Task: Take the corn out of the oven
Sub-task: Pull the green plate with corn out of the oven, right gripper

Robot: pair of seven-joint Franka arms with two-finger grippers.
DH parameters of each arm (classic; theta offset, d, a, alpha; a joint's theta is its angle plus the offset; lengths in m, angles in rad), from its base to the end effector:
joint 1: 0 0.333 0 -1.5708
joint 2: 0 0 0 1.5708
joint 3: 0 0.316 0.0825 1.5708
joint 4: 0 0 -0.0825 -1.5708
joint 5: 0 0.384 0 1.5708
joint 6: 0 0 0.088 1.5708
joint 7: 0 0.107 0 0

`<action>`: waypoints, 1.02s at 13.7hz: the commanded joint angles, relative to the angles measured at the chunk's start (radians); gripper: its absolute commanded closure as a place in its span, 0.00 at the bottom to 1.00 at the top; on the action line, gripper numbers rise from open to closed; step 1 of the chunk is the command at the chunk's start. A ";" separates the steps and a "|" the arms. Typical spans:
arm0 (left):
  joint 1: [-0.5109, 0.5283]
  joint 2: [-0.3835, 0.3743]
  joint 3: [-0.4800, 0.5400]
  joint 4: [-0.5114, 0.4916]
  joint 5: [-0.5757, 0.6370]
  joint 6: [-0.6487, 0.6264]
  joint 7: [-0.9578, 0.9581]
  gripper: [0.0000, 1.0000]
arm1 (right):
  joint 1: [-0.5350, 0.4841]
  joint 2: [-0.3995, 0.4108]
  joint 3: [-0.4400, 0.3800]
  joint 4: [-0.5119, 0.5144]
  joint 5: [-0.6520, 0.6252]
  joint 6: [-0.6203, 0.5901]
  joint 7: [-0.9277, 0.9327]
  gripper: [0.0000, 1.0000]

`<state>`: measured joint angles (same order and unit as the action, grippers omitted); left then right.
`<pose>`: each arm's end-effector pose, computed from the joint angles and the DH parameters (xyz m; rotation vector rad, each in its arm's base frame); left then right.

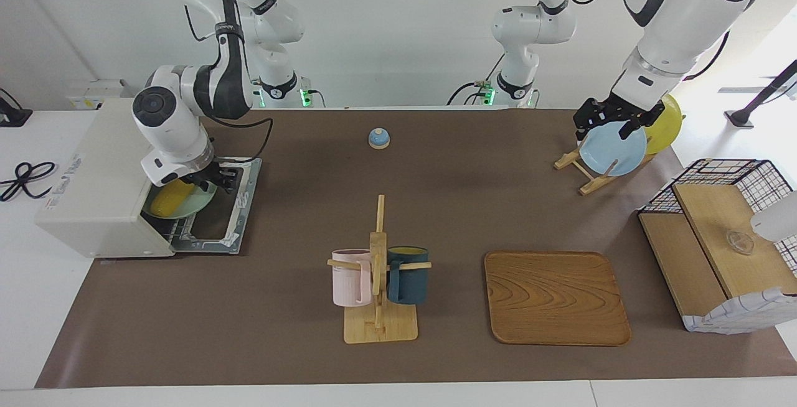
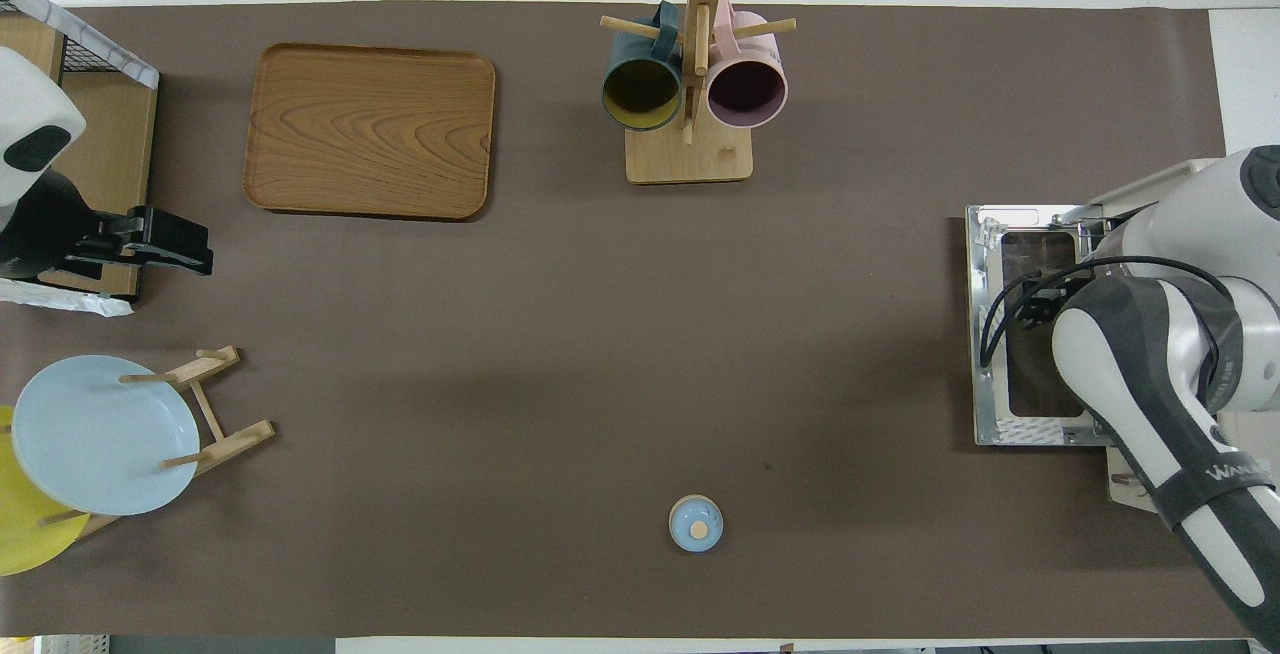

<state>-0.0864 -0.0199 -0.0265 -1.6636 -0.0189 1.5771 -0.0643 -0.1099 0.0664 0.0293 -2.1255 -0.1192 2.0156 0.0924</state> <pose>0.5422 -0.0636 0.5923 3.1265 -0.0748 -0.1063 0.5294 -0.0499 0.3660 3.0234 -0.1696 -0.2665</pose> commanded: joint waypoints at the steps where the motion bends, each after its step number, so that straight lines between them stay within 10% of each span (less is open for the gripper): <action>1: 0.008 -0.021 -0.004 -0.022 -0.009 0.003 -0.006 0.00 | -0.017 -0.040 0.009 -0.050 -0.020 0.018 0.001 0.60; 4: 0.008 -0.021 -0.006 -0.022 -0.009 0.003 -0.006 0.00 | -0.007 -0.042 0.009 -0.051 -0.030 0.012 -0.002 1.00; 14: 0.010 -0.020 -0.006 -0.021 -0.009 0.012 0.004 0.00 | 0.340 0.085 0.020 0.364 -0.056 -0.261 0.235 1.00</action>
<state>-0.0864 -0.0204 -0.0266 -1.6636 -0.0189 1.5779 -0.0644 0.1768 0.0967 0.0464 -1.8516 -0.1750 1.7926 0.2546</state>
